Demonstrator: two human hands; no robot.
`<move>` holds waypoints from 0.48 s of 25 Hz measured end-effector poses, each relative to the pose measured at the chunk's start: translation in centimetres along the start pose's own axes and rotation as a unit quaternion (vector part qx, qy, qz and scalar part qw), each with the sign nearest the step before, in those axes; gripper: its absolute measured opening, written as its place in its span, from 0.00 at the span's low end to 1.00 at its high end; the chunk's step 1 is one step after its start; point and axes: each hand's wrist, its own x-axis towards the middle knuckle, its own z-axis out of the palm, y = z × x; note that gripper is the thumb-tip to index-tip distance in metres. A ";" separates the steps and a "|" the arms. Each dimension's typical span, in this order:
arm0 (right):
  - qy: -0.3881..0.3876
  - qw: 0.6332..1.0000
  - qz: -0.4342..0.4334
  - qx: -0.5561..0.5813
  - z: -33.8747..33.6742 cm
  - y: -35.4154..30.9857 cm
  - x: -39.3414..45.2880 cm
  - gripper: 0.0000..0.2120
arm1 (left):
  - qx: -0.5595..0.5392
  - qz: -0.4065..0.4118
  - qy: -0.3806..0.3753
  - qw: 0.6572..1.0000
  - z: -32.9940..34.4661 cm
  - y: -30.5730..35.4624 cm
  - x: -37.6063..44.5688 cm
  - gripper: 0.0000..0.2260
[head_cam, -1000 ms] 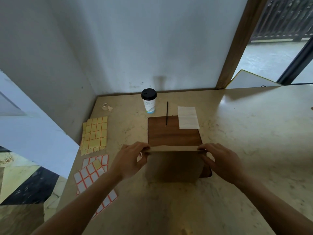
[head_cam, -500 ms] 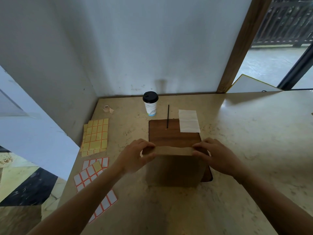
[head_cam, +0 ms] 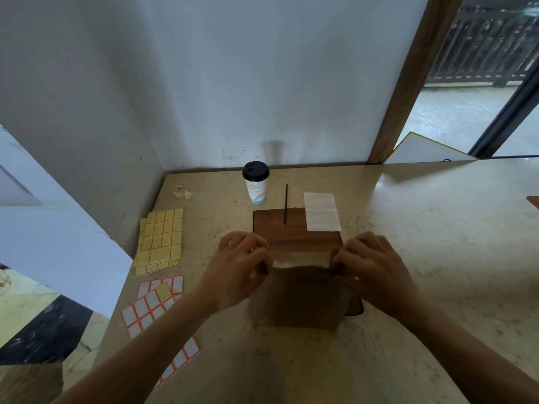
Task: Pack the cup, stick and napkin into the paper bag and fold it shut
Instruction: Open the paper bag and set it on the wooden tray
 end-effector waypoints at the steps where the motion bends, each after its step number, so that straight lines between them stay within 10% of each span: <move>1: -0.001 0.999 -0.033 -0.040 -0.2 -0.4 -0.1 0.11 | 0.043 0.032 0.022 0.998 0.1 0.4 -0.3 0.08; 7: -0.087 0.995 -0.017 -0.053 -2.5 -3.7 3.4 0.24 | 0.129 0.064 0.022 0.989 0.6 1.6 -0.8 0.11; 12: -0.313 0.949 -0.031 0.028 -1.8 -6.2 8.0 0.14 | 0.131 0.058 0.007 0.990 0.8 1.9 -1.1 0.08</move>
